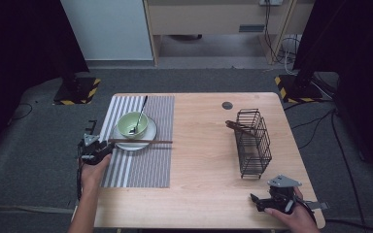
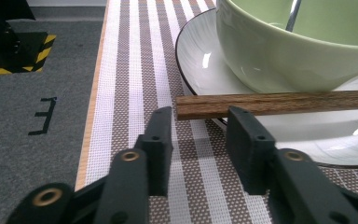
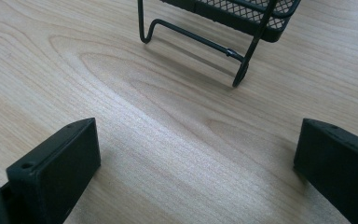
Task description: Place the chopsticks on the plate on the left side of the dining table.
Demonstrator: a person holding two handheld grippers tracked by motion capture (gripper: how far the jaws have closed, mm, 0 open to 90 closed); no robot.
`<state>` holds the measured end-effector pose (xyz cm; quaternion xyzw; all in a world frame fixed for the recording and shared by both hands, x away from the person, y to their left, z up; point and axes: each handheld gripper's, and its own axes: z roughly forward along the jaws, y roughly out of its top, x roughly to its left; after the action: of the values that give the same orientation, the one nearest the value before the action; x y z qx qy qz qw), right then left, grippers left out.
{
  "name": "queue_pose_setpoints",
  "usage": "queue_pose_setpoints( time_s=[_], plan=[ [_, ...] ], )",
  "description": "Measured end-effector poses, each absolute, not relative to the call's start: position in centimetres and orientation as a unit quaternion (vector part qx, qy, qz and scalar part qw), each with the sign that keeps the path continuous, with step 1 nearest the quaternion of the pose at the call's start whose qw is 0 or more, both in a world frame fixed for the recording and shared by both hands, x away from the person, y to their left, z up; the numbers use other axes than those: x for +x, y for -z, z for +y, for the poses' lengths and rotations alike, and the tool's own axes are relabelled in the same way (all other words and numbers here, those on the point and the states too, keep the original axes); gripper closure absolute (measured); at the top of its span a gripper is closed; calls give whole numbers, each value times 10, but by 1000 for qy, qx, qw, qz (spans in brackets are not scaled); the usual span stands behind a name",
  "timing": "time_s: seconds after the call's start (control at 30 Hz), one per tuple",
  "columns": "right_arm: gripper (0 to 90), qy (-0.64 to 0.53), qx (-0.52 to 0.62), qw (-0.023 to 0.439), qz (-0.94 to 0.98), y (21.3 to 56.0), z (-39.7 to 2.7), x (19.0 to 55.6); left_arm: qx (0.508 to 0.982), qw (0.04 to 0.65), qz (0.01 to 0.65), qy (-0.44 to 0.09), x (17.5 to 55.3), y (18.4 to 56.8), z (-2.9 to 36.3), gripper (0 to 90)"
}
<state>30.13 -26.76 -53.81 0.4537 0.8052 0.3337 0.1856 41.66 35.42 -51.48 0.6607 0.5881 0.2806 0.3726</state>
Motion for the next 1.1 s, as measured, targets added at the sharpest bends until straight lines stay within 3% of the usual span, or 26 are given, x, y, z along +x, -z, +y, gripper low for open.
queue_pose_setpoints(
  time_s=[0.17,0.37,0.77,1.1],
  plan=[
    [4,-334,454,186,805,538,-268,301,651,391,588,-279,403,507,354,477],
    [4,-334,454,186,805,538,-268,301,671,409,559,-267,388,499,336,419],
    [4,-333,455,186,804,538,-267,301,729,434,486,-207,386,489,258,308],
    [4,-333,454,186,805,538,-268,301,774,425,440,-165,389,498,200,271]
  ],
)
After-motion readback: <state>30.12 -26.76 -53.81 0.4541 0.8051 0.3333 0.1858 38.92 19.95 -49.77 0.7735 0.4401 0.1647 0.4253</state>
